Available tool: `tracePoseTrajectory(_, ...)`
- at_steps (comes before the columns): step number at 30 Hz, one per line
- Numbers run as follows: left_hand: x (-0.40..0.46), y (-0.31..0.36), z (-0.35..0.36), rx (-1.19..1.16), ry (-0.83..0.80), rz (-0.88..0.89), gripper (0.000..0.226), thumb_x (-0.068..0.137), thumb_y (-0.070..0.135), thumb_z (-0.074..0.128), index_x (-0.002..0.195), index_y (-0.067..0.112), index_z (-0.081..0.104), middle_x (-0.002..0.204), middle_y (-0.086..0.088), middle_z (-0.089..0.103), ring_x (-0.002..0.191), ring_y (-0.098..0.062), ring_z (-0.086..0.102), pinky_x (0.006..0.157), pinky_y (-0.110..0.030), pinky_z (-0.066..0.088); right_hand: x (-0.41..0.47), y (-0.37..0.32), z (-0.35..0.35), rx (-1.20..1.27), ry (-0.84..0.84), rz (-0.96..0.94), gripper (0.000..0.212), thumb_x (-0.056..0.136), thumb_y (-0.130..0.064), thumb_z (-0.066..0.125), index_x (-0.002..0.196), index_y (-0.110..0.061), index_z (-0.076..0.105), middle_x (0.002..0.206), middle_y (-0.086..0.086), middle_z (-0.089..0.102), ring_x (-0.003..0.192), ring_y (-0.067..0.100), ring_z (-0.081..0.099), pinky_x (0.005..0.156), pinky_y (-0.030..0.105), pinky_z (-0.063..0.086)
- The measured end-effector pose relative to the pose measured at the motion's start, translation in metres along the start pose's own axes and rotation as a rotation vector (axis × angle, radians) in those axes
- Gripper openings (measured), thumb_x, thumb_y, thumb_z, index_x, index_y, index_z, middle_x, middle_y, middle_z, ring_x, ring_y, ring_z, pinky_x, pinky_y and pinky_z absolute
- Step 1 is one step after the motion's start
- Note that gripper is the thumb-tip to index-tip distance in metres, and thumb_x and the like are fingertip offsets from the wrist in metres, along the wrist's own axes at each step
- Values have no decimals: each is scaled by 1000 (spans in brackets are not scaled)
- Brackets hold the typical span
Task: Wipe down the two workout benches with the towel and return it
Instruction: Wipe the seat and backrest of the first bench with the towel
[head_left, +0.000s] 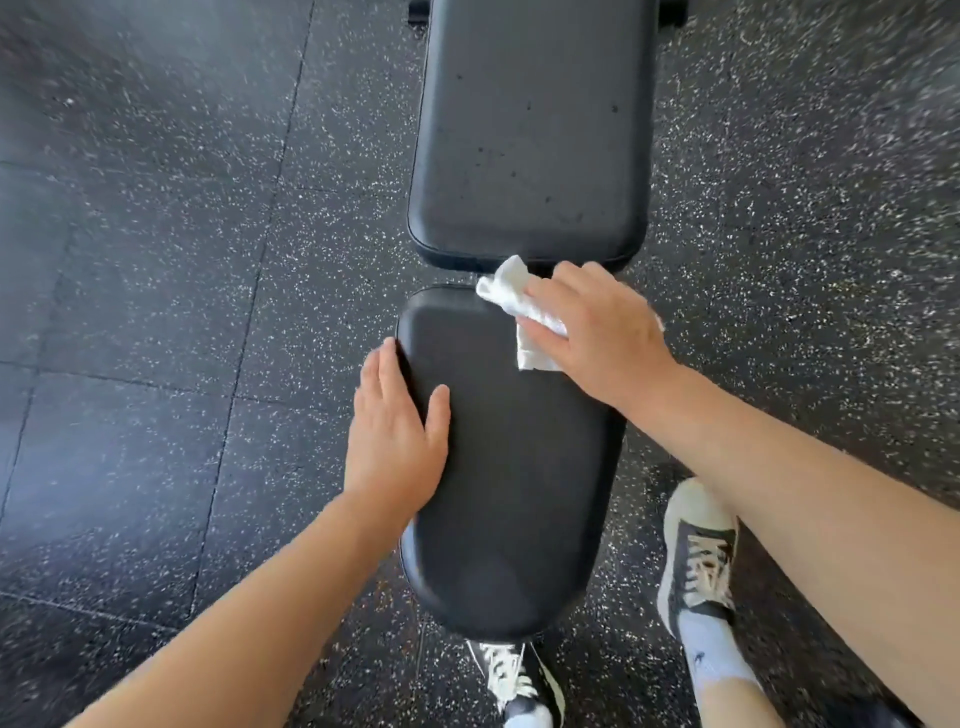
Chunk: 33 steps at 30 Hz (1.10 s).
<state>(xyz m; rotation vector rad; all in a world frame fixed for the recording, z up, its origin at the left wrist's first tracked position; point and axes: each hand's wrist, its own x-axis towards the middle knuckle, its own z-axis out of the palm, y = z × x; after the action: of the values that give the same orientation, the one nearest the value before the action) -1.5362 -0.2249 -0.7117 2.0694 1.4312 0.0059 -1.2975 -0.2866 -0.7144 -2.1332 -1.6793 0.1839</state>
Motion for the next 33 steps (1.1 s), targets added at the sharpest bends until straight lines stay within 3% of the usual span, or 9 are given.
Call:
tracePoseTrajectory(4,21,12,-13,171,12,243,62,100,32,54,158,20,35,165,-7,25,145,-33,28,122,-46,28,-73,-8,-15,-5,41,98,25,90,-30,66,105,-12,73,85,4,54,76,29,49,58,43,46)
tracePoseTrajectory(10,25,14,1,277,58,346,59,102,25,50,159,20,36,168,-9,25,148,-44,23,125,-52,21,-184,-76,13,57,-142,-412,31,89,-34,70,113,-16,75,89,-2,60,71,21,45,63,34,37)
tracePoseTrajectory(14,15,12,8,304,37,360,61,105,31,35,164,20,26,173,-10,13,156,-42,8,128,-52,13,-159,-53,13,10,-100,-506,32,91,-41,68,110,-17,74,87,-1,60,73,22,51,60,34,40)
tracePoseTrajectory(16,15,14,7,336,37,361,62,104,32,33,164,20,25,173,-9,13,157,-40,9,127,-53,15,-124,-30,11,-7,14,-349,27,88,-38,74,102,-14,76,83,3,59,70,25,53,56,38,45)
tracePoseTrajectory(18,16,16,3,402,49,379,62,103,32,34,164,20,27,172,-9,18,157,-35,12,125,-55,20,-83,0,2,35,96,-58,31,83,-34,78,105,-12,76,82,6,57,73,29,55,56,42,50)
tracePoseTrajectory(22,11,34,9,470,-22,569,60,101,29,43,160,24,35,169,-6,25,157,-32,17,122,-58,23,-39,40,-5,234,182,429,31,95,-35,65,118,-16,70,96,7,58,89,33,57,68,43,48)
tracePoseTrajectory(25,17,58,20,451,-39,632,58,101,32,44,158,24,39,167,-4,30,155,-32,22,121,-59,24,-62,20,6,320,250,560,37,96,-41,52,120,-16,63,104,3,55,93,29,55,69,42,46)
tracePoseTrajectory(29,22,80,42,412,33,563,62,97,40,46,157,27,40,164,-2,35,154,-30,23,121,-64,17,-147,-36,23,577,254,632,24,98,-33,59,118,-20,53,106,-6,52,93,23,55,73,43,46)
tracePoseTrajectory(33,16,80,59,331,115,504,67,90,37,50,156,30,40,163,3,35,156,-27,21,124,-61,12,-225,-88,35,796,185,769,30,90,-41,57,118,-45,46,109,-20,58,97,8,59,77,31,46)
